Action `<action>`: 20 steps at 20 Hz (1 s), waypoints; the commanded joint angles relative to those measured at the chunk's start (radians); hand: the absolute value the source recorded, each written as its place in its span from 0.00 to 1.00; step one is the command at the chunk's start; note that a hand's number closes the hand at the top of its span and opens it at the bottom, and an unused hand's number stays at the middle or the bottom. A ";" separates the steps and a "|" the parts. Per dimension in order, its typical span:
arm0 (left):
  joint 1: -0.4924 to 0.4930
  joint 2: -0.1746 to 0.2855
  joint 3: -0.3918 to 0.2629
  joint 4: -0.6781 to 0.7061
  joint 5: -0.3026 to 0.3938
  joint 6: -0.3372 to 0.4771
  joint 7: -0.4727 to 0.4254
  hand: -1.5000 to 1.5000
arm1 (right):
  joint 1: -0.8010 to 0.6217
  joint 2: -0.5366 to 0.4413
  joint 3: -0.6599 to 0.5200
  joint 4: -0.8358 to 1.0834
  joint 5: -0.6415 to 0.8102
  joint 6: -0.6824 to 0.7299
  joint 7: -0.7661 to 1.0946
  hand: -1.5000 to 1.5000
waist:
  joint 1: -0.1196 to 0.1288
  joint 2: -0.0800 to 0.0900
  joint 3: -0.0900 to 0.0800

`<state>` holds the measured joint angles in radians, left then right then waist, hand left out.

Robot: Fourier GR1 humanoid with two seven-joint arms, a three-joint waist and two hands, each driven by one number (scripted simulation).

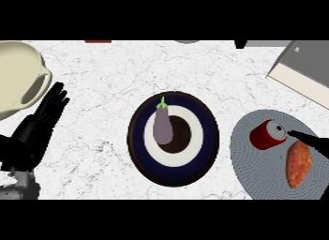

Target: Pick the sweet potato from the placemat and place it in the tiered shelf

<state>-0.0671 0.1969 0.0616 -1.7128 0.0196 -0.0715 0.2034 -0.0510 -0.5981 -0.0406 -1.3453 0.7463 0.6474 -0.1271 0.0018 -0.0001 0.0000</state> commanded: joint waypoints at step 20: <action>-0.010 -0.011 0.035 0.045 -0.009 -0.024 -0.021 0.50 | 0.005 0.113 -0.006 0.207 0.165 -0.354 -0.168 1.00 | 0.002 0.001 0.001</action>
<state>-0.0881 0.1913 0.0915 -1.6815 0.0131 -0.0974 0.1935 -0.0517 -0.5312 -0.0546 -1.1962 0.8750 0.3912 -0.2923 0.0034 -0.0188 -0.0305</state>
